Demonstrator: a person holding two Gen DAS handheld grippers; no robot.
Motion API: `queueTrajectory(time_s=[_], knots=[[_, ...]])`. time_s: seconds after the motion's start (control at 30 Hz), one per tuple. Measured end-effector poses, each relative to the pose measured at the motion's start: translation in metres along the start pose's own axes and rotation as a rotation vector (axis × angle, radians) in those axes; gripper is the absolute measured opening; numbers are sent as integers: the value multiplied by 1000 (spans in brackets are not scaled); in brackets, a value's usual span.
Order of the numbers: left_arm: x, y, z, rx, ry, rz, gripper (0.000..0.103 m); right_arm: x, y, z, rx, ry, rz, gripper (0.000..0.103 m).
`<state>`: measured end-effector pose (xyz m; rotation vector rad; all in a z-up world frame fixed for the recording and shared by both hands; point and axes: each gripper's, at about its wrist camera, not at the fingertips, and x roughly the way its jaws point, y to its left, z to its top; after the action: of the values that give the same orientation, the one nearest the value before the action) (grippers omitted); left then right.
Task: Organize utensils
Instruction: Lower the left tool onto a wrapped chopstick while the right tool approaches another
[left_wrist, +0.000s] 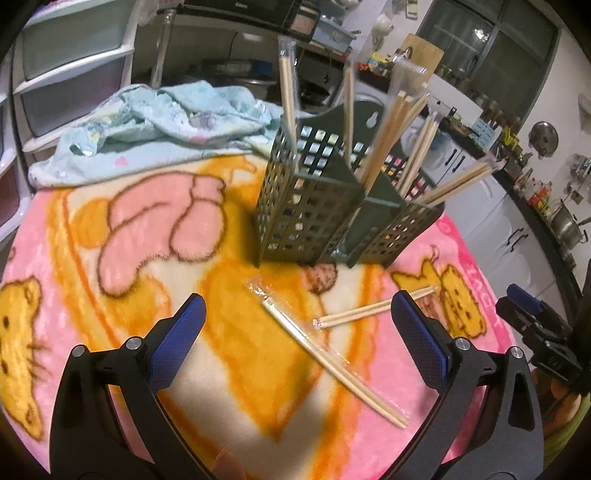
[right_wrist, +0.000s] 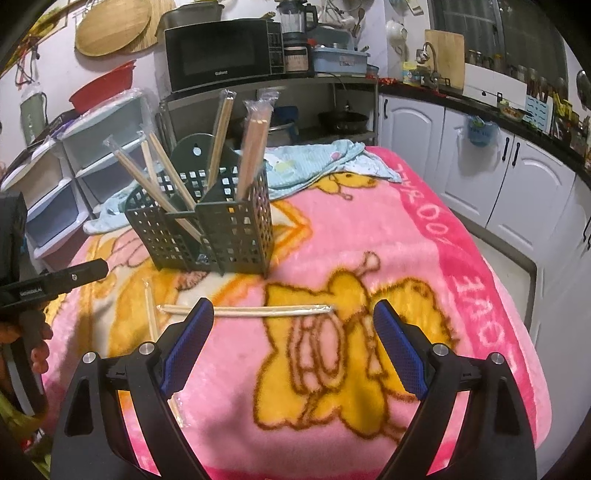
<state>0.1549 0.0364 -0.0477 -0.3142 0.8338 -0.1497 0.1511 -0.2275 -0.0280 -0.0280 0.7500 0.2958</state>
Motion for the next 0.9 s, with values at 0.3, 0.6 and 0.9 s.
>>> queueTrajectory(time_s=[0.3,0.6,0.9], knots=[[29,12,-10,-34,67,4,92,23,-10,-8,32,59,-25,85],[59,25,-7,-95,138,-27,63,55,-22,-7,83,118,-25,70],[74,34,5,-117,146,-15,49,99,-37,0,182,190,14,47]])
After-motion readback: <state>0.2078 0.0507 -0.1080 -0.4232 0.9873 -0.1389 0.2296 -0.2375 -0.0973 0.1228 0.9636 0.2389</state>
